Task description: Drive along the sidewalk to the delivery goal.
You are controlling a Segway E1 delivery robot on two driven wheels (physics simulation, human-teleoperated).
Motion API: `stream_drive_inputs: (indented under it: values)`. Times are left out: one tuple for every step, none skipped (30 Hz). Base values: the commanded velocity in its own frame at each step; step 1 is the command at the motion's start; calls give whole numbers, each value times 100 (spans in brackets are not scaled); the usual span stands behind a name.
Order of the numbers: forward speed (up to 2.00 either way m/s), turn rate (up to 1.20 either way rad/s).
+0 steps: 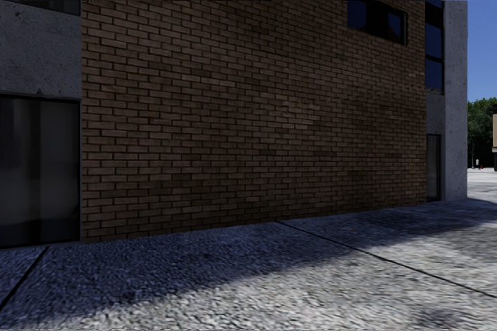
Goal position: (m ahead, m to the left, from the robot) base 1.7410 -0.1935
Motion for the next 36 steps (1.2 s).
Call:
stream_drive_inputs:
  values:
    - [200,0]
    - [200,0]
    - [200,0]
    - [200,0]
    - [200,0]
    - [200,0]
    - [192,0]
    - [177,0]
    - [154,0]
    - [154,0]
    - [135,0]
    - [117,0]
    - [109,0]
    - [103,0]
    - [98,0]
    - [90,0]
    - [38,0]
    - [36,0]
    - [36,0]
    - [36,0]
    - [36,0]
    - [36,0]
    - [36,0]
    - [36,0]
    - [23,0]
    - [0,0]
    - [0,0]
    - [0,0]
    - [0,0]
    - [0,0]
    - [0,0]
    - [0,0]
    - [0,0]
    - [0,0]
    - [0,0]
    - [0,0]
